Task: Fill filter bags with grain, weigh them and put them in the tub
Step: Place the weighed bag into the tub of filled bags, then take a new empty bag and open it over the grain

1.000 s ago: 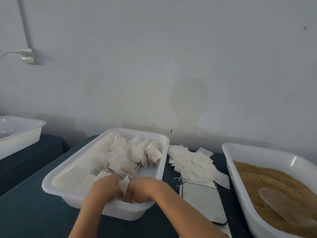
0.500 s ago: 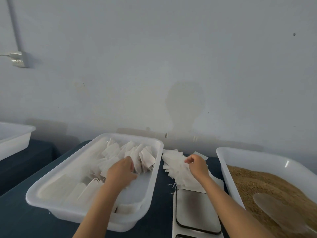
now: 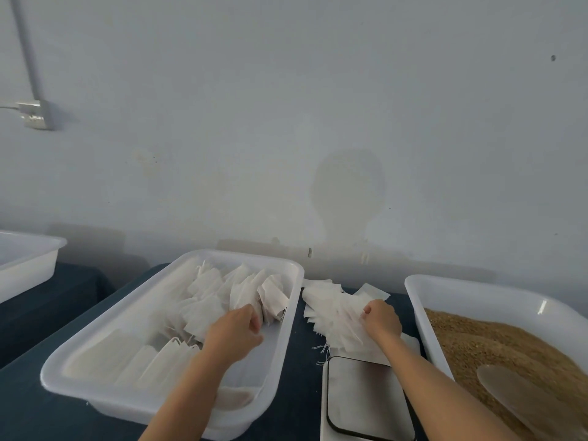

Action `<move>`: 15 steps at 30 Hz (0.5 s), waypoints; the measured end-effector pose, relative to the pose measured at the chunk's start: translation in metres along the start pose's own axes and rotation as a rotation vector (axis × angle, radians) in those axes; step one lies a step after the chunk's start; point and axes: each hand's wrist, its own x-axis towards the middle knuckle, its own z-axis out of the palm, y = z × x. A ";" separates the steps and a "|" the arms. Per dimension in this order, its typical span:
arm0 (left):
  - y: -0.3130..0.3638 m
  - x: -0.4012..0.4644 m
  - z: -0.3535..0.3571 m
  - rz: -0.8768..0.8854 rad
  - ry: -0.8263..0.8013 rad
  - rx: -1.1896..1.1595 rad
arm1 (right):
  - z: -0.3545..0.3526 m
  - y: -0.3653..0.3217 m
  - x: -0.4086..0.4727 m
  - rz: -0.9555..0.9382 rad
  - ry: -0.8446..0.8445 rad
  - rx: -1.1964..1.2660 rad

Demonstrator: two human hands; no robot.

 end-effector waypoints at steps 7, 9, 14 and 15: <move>-0.001 -0.001 0.000 -0.056 -0.329 0.068 | -0.027 -0.012 0.004 0.020 0.163 0.221; 0.003 -0.005 0.002 -0.119 -0.614 0.073 | -0.038 -0.015 0.005 0.001 0.233 0.328; 0.014 -0.011 -0.001 -0.132 -0.813 0.099 | -0.066 -0.011 -0.001 -0.056 0.303 0.517; 0.015 -0.011 -0.001 -0.130 -0.841 0.121 | -0.073 -0.010 -0.004 -0.063 0.304 0.535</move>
